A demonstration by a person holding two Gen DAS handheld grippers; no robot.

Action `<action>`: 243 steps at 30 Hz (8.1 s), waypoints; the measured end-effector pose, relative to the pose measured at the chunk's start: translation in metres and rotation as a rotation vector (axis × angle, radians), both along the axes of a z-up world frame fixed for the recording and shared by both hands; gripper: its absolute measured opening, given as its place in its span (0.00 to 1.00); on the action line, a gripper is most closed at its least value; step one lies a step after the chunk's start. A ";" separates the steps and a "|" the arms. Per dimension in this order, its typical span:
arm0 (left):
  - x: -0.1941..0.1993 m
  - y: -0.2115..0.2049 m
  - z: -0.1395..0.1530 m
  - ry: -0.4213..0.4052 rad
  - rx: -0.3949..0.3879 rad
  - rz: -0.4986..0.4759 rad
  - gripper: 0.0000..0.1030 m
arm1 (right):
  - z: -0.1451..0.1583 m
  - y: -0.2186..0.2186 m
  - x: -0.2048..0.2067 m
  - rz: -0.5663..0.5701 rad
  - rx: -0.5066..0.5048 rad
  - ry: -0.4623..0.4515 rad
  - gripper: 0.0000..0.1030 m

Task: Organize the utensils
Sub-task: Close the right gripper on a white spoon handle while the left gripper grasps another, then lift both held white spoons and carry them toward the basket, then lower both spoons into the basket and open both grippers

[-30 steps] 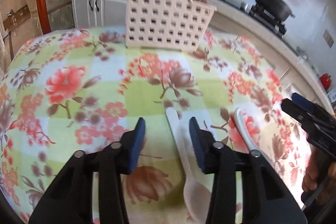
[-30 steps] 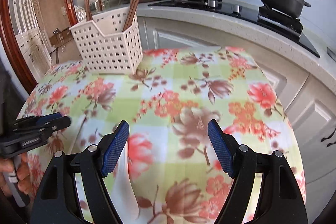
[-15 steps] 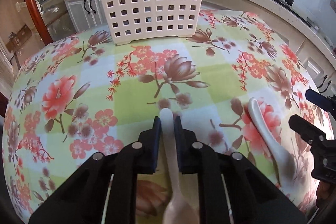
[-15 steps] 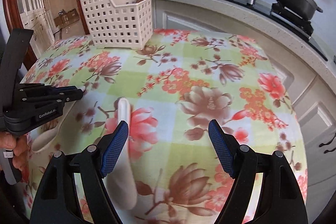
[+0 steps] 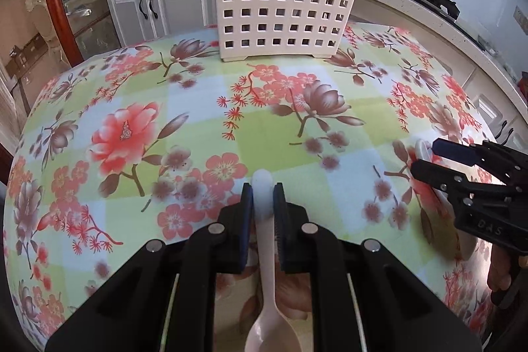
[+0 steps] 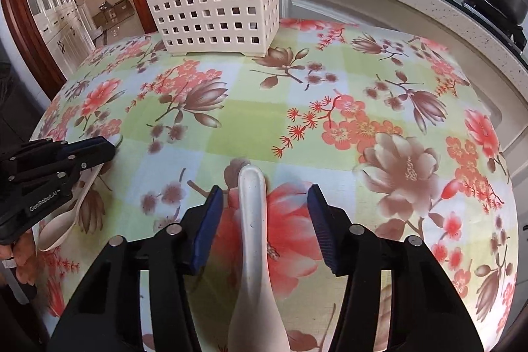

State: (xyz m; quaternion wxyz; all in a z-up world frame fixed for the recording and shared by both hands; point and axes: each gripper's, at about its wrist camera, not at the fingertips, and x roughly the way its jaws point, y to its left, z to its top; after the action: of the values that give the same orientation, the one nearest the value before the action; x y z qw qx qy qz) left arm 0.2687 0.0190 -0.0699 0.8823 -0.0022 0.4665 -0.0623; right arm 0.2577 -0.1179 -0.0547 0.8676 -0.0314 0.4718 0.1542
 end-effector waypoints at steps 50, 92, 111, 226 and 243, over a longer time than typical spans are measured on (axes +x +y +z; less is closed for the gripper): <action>-0.024 0.006 0.050 -0.192 -0.046 0.008 0.12 | 0.048 -0.042 -0.015 -0.134 0.041 -0.115 0.18; -0.038 0.016 0.081 -0.275 -0.075 0.021 0.12 | 0.081 -0.057 -0.029 -0.165 0.055 -0.190 0.18; -0.044 0.016 0.093 -0.314 -0.086 0.014 0.00 | 0.095 -0.055 -0.034 -0.170 0.062 -0.215 0.18; -0.024 0.006 0.172 -0.445 -0.116 -0.119 0.03 | 0.177 -0.024 0.004 -0.074 0.148 -0.317 0.18; 0.079 0.010 0.264 -0.590 -0.086 -0.105 0.03 | 0.229 0.015 0.118 -0.183 0.312 -0.379 0.18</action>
State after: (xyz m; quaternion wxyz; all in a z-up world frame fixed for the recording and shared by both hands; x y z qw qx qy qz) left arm 0.3480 0.0289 0.1941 0.9744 0.0028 0.1865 -0.1257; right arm 0.3761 -0.1030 0.1747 0.9451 0.1171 0.2725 0.1372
